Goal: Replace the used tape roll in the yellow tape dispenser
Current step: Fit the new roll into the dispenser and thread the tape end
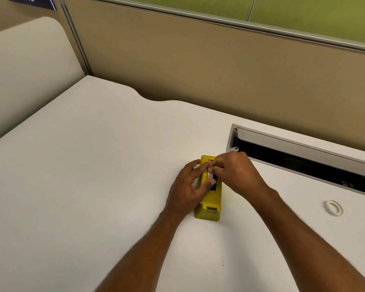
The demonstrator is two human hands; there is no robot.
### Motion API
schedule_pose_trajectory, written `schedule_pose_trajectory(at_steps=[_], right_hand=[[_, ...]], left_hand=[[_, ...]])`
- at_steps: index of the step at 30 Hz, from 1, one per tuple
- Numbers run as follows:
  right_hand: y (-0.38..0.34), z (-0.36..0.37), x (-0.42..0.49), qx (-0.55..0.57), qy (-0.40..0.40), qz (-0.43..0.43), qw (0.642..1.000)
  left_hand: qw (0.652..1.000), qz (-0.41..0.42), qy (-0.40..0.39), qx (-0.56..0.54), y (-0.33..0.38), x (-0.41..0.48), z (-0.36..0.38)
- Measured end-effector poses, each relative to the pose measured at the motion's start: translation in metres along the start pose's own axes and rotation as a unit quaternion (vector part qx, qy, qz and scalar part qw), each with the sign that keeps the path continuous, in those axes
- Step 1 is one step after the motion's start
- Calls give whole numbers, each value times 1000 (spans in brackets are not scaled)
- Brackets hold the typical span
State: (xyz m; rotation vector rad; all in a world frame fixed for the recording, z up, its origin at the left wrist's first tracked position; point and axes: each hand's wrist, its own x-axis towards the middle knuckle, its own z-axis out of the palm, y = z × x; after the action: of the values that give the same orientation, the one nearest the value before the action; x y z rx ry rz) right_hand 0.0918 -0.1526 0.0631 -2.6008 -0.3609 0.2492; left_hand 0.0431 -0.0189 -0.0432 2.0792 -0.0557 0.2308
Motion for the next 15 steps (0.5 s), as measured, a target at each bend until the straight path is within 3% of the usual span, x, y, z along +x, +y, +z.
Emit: schedule_pose_trajectory(at_steps=[15], right_hand=[[-1, -1, 1, -6, -3, 3, 1000]], left_hand=[[1000, 10, 13, 0, 2, 0, -1]])
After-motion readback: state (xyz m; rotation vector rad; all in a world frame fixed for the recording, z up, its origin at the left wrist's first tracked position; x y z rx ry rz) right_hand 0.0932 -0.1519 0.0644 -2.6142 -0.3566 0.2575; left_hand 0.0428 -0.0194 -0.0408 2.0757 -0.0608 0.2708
